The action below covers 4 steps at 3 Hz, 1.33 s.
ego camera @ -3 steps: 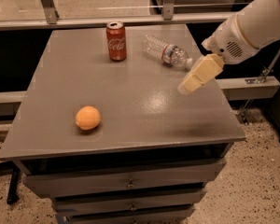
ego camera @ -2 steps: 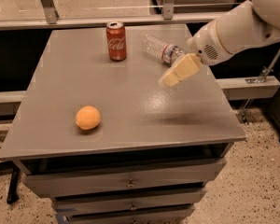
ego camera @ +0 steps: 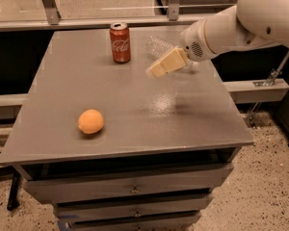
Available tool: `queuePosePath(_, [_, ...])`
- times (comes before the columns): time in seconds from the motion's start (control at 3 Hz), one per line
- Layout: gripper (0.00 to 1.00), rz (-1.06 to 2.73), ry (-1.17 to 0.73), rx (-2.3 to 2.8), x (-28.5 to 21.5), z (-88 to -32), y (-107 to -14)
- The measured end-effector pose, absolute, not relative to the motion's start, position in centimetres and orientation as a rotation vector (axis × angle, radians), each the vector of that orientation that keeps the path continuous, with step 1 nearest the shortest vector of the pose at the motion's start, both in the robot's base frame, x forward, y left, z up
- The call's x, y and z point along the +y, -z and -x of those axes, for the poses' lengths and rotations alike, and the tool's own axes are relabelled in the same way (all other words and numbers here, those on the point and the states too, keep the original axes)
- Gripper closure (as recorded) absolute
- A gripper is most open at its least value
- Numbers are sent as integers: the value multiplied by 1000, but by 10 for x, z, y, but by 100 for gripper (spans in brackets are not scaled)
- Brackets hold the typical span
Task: Move coke can near orange
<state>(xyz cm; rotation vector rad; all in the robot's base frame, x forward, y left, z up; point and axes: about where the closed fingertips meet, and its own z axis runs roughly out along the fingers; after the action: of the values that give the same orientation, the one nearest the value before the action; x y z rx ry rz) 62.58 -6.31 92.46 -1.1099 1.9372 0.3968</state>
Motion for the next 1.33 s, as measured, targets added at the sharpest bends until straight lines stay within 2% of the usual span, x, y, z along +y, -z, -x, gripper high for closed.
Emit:
queuePosePath(0.67, [0,1103,-425,1903,-51,-628,-925])
queuePosePath(1.33, [0,1107,-509,1735,9,-653,-913])
